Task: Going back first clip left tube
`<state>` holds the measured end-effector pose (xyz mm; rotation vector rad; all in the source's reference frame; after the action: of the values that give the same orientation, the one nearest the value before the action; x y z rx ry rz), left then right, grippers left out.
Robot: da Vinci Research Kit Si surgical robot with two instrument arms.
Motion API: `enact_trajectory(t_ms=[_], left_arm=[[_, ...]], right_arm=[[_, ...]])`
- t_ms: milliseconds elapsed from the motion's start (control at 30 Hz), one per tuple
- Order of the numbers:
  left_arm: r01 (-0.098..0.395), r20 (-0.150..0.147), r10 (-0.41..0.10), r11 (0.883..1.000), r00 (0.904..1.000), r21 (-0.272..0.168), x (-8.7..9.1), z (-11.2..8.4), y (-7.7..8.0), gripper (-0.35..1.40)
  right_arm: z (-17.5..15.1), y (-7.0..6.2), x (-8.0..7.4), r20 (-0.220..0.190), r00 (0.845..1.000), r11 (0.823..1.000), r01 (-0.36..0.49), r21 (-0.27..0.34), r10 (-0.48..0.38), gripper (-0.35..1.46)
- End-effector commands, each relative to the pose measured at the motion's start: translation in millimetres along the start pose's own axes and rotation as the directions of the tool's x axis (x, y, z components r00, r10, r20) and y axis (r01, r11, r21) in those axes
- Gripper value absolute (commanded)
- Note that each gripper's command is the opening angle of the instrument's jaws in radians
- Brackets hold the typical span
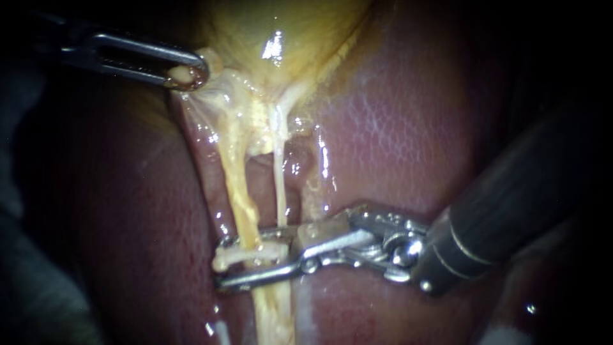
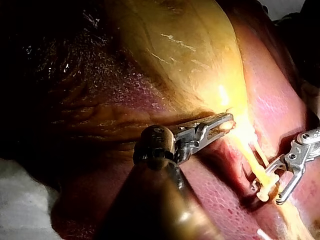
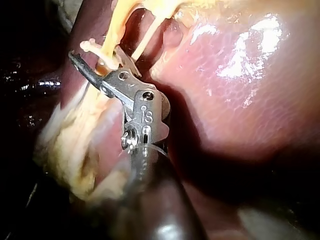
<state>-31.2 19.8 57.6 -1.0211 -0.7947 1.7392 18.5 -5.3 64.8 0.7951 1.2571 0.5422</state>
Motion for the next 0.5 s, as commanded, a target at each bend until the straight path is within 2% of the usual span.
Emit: enact_trajectory(t_ms=[33, 200, 300, 400, 500], left_arm=[[0.000, 0.000, 0.000, 1.000, 1.0000, 0.000, 0.0, 0.0, 0.0, -0.35], [0.000, 0.000, 0.000, 1.000, 1.0000, 0.000, 0.0, 0.0, 0.0, -0.35], [0.000, 0.000, 0.000, 1.000, 1.0000, 0.000, 0.0, 0.0, 0.0, -0.35], [0.000, 0.000, 0.000, 1.000, 1.0000, -0.001, 0.0, -0.1, 0.0, -0.35], [-0.001, 0.001, 0.001, 1.000, 1.0000, -0.001, 0.0, -0.1, 0.0, -0.35]], right_arm=[[0.1, 0.0, 0.0, 0.002, 1.000, 0.999, 0.016, -0.034, -0.016, 0.49], [-0.3, -0.2, 0.3, 0.033, 0.995, 0.992, 0.100, -0.075, -0.098, 0.49], [-1.1, -0.4, 1.0, 0.071, 0.986, 0.984, 0.158, -0.087, -0.152, 0.50], [-2.7, -1.0, 1.7, 0.125, 0.967, 0.969, 0.235, -0.081, -0.224, 0.50], [-4.9, -1.9, 2.5, 0.187, 0.935, 0.947, 0.316, -0.059, -0.300, 0.50]])
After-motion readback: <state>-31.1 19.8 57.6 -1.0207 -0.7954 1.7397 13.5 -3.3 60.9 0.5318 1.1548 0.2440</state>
